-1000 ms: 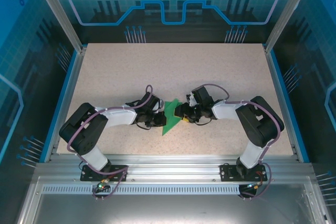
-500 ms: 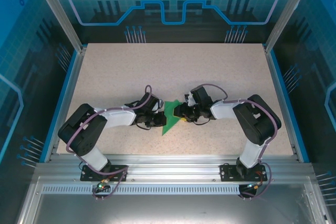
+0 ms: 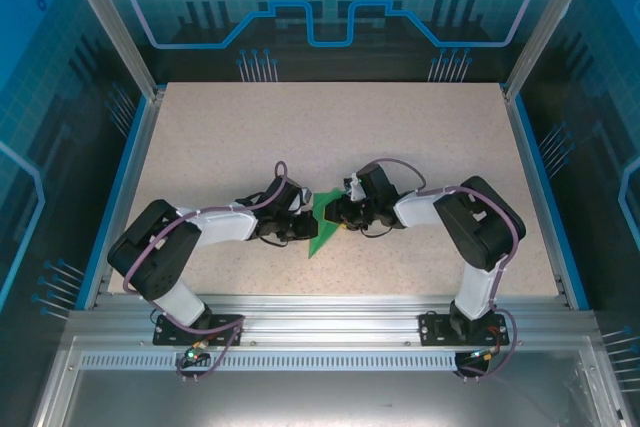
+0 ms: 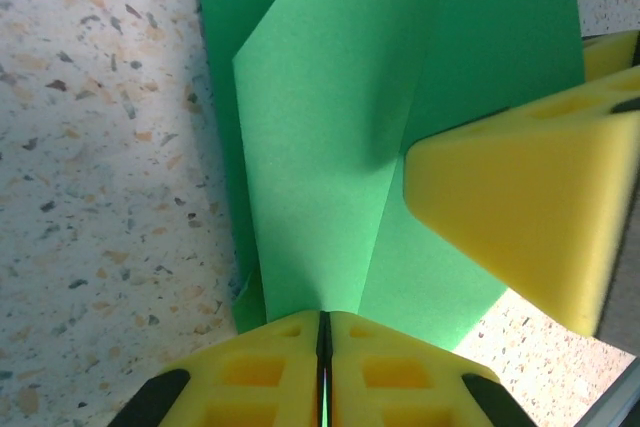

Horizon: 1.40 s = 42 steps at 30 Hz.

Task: Fold a paper plane with a square sheet of paper (pick it up from the middle)
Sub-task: Turn over the paper at the center of the table.

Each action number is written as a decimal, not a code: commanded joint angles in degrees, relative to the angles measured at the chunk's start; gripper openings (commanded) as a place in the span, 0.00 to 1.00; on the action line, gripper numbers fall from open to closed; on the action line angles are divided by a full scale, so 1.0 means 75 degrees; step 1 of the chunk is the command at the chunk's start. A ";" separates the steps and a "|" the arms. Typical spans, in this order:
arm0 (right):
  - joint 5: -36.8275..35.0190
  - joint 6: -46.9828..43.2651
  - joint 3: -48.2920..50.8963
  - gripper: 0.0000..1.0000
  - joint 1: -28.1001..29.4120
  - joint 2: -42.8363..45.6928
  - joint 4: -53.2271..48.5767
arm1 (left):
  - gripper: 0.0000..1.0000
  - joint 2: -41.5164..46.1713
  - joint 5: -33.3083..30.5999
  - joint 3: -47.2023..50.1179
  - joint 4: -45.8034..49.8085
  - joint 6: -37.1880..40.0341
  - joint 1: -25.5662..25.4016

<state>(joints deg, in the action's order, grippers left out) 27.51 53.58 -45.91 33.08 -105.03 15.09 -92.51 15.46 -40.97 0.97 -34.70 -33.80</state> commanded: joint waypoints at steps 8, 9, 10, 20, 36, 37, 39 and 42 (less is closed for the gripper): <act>-0.0013 -0.0204 -0.0369 0.21 0.0182 -0.0277 0.0091 | 0.12 0.0294 0.0195 0.0201 -0.0082 -0.0178 0.0117; -0.0011 -0.0238 -0.0403 0.20 0.0196 -0.0281 0.0091 | 0.12 0.0322 0.0199 0.0212 -0.0079 -0.0187 0.0120; -0.0009 -0.0285 -0.0448 0.19 0.0203 -0.0285 0.0096 | 0.12 0.0363 0.0188 0.0230 -0.0083 -0.0196 0.0126; -0.0738 -0.1633 -0.1271 0.08 0.0277 0.0626 -0.2298 | 0.19 0.1819 -0.0275 0.0569 0.0081 -0.0440 0.0191; -0.8917 -0.3333 -0.5106 0.13 0.1841 0.0352 -1.1506 | 0.35 0.5683 -0.3722 0.1658 0.2203 -0.1373 0.0433; -0.8997 -0.3182 -0.5251 0.13 0.2046 0.0038 -1.1590 | 0.35 0.5862 -0.3904 0.1708 0.2309 -0.1467 0.0432; -0.8851 -0.2981 -0.5571 0.14 0.2374 -0.0551 -1.1633 | 0.36 0.6214 -0.4274 0.1773 0.2575 -0.1650 0.0442; -0.8507 -0.2757 -0.6301 0.15 0.2917 -0.1603 -1.1711 | 0.39 0.6776 -0.4634 0.1858 0.2933 -0.1815 0.0458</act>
<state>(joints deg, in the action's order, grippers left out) -34.41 29.98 -88.53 50.94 -111.63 -67.00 -45.15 -13.41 -27.92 18.61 -45.54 -31.05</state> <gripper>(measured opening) 0.148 0.382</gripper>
